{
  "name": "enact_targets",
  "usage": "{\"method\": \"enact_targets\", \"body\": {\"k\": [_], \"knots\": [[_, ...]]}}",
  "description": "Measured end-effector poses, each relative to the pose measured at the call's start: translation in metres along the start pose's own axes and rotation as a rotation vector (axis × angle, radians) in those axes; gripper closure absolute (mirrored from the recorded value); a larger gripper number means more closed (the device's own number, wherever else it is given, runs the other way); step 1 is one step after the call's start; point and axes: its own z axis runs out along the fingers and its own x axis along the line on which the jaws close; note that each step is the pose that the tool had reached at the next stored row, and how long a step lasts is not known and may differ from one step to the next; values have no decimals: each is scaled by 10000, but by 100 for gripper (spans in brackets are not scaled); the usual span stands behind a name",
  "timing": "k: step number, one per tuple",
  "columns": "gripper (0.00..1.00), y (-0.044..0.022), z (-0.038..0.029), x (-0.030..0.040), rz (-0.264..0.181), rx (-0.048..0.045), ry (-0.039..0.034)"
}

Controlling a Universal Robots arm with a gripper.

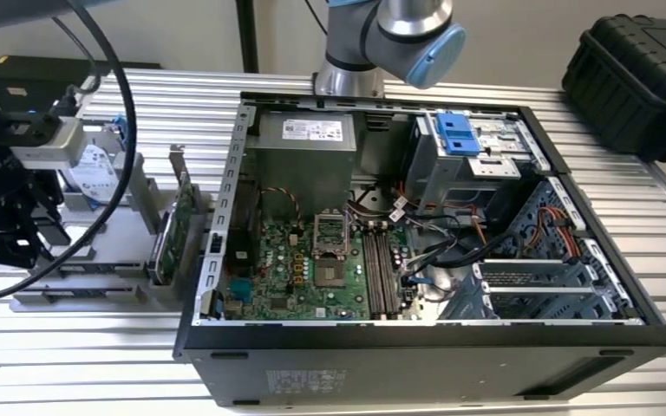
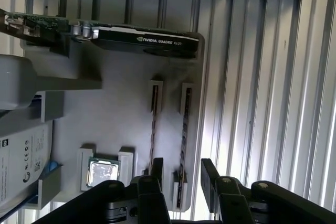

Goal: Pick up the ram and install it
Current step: 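Pick up the ram and move it above insertion slot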

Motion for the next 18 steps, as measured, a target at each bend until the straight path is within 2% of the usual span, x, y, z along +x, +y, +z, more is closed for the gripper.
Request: {"method": "enact_targets", "body": {"k": [12,18], "knots": [[0,0,151,-2,113,-2,-21],[0,-1,200,-1,187,0,-38]]}}
